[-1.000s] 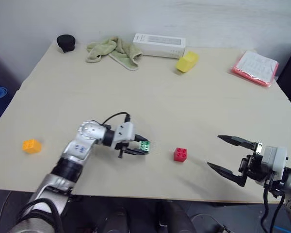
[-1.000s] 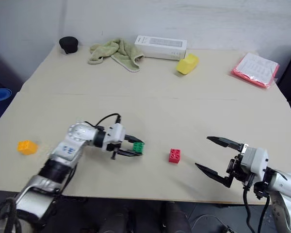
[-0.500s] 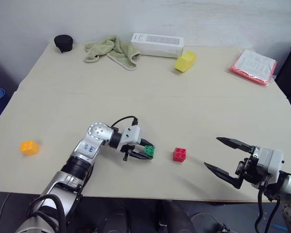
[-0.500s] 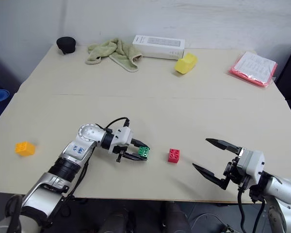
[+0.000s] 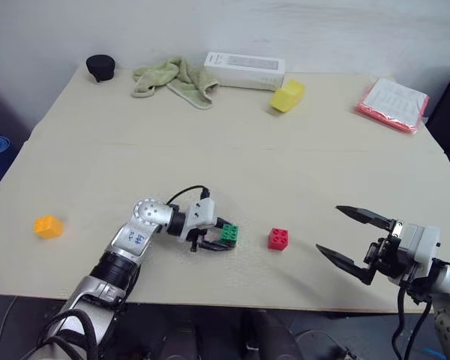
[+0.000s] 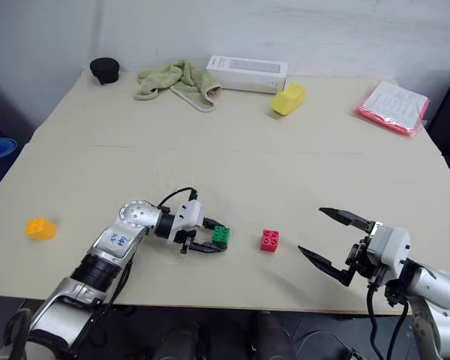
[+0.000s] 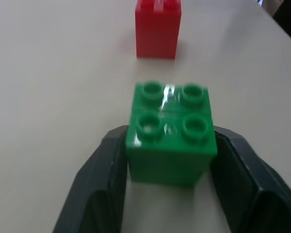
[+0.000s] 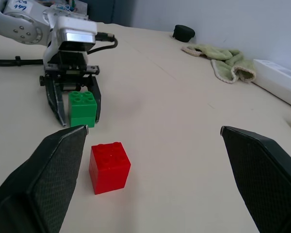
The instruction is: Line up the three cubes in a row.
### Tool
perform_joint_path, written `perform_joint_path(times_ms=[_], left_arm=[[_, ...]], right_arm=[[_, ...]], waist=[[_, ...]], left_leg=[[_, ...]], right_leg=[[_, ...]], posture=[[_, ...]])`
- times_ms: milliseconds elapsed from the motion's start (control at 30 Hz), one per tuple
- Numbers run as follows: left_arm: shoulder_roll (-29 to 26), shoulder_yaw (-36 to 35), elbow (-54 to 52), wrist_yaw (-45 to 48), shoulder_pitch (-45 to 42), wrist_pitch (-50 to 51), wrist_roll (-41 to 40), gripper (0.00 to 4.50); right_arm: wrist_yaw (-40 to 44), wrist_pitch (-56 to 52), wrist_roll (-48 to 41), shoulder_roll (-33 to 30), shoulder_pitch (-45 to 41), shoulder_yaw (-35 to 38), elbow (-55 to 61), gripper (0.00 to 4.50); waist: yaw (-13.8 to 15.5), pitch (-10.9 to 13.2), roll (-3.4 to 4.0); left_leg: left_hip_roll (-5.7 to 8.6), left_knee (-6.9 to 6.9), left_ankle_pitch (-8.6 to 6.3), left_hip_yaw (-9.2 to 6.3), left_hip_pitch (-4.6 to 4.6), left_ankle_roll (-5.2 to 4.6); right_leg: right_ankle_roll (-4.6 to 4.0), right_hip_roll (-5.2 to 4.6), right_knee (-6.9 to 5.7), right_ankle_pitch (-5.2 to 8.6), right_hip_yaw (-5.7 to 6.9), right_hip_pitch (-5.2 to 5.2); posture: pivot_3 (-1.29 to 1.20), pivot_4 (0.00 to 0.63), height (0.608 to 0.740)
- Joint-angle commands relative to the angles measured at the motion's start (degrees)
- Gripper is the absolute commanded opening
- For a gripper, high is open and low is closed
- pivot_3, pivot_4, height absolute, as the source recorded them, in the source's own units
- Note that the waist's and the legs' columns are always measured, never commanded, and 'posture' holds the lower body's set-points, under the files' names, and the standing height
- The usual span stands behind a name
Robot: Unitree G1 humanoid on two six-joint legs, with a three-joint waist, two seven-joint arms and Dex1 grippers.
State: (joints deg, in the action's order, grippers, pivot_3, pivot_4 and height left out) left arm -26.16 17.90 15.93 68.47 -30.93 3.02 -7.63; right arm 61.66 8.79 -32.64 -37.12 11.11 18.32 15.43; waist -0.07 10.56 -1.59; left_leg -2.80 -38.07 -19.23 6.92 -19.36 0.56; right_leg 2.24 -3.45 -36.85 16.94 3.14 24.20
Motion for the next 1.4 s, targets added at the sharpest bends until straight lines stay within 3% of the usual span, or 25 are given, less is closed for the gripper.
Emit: perform_joint_path(times_ms=[33,100,333,633,733,1000,1233,1400], left_arm=[[-0.4,-3.2,-4.3,-0.8,0.5,0.7,-2.6,3.73],[-1.0,-5.0,-6.7,-0.2,1.6,1.3,-4.6,4.35],[-9.4,-13.0,-15.5,0.9,11.7,1.0,-8.9,4.35],[-11.4,-36.9,-26.8,-10.6,30.5,4.7,-19.9,4.35],[-5.7,-49.9,-26.7,-20.8,40.2,2.4,-20.8,4.44],[6.4,-65.0,-23.7,-35.3,52.5,-1.5,-23.4,4.44],[15.4,-69.6,-23.7,-50.4,51.4,-3.0,-25.7,4.44],[16.4,-65.6,-25.8,-57.9,47.9,-2.5,-21.7,4.44]], right_arm=[[0.5,1.0,-0.3,0.3,-0.8,0.1,0.3,4.50],[1.6,1.1,0.2,-0.3,-1.0,-0.4,-0.1,4.50],[3.3,0.4,-0.2,-0.4,-2.8,-1.2,-1.6,4.50],[3.5,-1.2,-1.7,1.7,-6.6,-4.5,-0.3,4.50],[2.2,-1.8,-2.5,2.9,-8.2,-5.7,0.8,4.50],[1.0,-5.5,-5.1,2.7,-9.6,-6.0,4.1,4.50],[2.5,-4.9,-3.5,3.0,-11.7,-6.2,1.9,4.50],[3.7,-5.3,-3.0,3.4,-11.9,-7.2,1.0,4.50]], waist=[[0.0,0.0,0.00],[-0.1,0.0,0.00],[-0.6,0.0,0.01],[-0.3,0.0,0.03],[-0.9,0.0,0.05],[-0.7,0.0,-0.07],[0.0,0.0,-0.12],[0.1,-0.1,-0.20]], left_leg=[[0.01,0.00,0.00,0.00,0.00,-0.01],[-0.01,0.00,0.00,0.00,-0.02,0.00],[-0.07,0.05,0.00,0.04,0.05,0.05],[-0.10,0.11,-0.19,-0.01,0.03,-0.19],[-0.11,0.14,-0.25,0.02,0.03,-0.26],[-0.09,0.13,-0.39,-0.02,0.03,-0.34],[-0.09,0.13,-0.50,0.01,0.01,-0.42],[-0.09,0.13,-0.50,-0.02,0.00,-0.43]], right_leg=[[0.00,-0.02,-0.01,0.00,0.00,0.00],[0.00,-0.01,-0.01,0.00,0.00,0.01],[-0.04,0.00,-0.04,0.02,-0.03,0.03],[-0.09,-0.08,-0.03,0.05,-0.04,0.07],[-0.10,-0.08,-0.02,0.05,-0.06,0.10],[-0.10,-0.11,0.05,0.05,-0.01,0.08],[-0.09,-0.09,0.17,0.05,-0.02,0.06],[-0.07,-0.07,0.23,0.03,0.02,0.01]], posture=[[0.00,0.150,0.740],[0.00,0.150,0.740],[0.00,0.150,0.740],[0.00,0.150,0.740],[0.00,0.150,0.740],[0.00,0.150,0.740],[0.00,0.150,0.740],[0.00,0.150,0.740]])
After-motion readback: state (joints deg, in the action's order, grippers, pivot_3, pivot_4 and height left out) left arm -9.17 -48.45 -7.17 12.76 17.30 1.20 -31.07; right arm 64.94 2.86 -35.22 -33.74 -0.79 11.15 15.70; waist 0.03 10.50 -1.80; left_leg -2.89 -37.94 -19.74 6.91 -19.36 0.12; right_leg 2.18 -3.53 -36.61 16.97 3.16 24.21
